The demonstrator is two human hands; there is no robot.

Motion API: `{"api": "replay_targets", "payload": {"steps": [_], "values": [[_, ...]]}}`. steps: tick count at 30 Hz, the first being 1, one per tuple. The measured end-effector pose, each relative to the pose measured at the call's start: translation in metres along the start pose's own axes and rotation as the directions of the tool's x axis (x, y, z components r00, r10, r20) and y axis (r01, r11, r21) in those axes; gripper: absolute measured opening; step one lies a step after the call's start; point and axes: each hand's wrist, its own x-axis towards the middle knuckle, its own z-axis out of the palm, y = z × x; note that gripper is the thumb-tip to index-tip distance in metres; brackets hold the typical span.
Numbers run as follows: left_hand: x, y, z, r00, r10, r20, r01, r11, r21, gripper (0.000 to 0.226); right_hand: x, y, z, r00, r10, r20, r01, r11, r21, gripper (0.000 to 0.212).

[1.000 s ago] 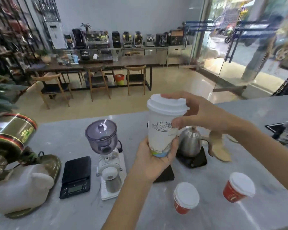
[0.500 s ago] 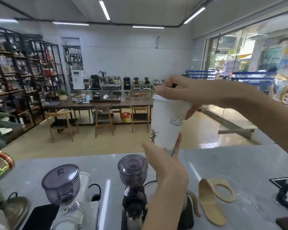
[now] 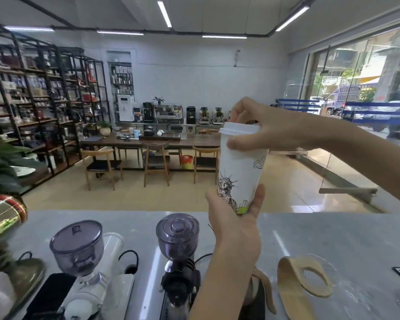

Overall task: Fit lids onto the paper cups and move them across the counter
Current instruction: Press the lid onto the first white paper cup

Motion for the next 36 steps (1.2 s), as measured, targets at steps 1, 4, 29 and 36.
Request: {"api": "replay_targets", "payload": {"steps": [1, 4, 29, 36], "values": [[-0.002, 0.005, 0.004, 0.998, -0.061, 0.027, 0.061, 0.998, 0.005, 0.039, -0.001, -0.001, -0.004, 1.000, -0.018, 0.008, 0.018, 1.000, -0.002, 0.050], [-0.001, 0.017, 0.008, 0.965, -0.231, 0.126, 0.232, 0.973, 0.007, 0.037, -0.002, -0.005, -0.012, 0.996, -0.087, 0.036, 0.088, 0.996, -0.031, 0.047], [0.030, 0.006, 0.022, 0.967, 0.249, 0.049, -0.251, 0.967, 0.043, 0.034, 0.022, -0.006, -0.009, 0.994, -0.040, -0.105, 0.044, 0.998, 0.037, 0.052], [0.026, 0.023, 0.011, 0.965, -0.187, 0.185, 0.200, 0.978, -0.055, 0.038, 0.018, 0.002, -0.009, 0.993, -0.116, -0.012, 0.116, 0.993, 0.028, 0.045]]}}
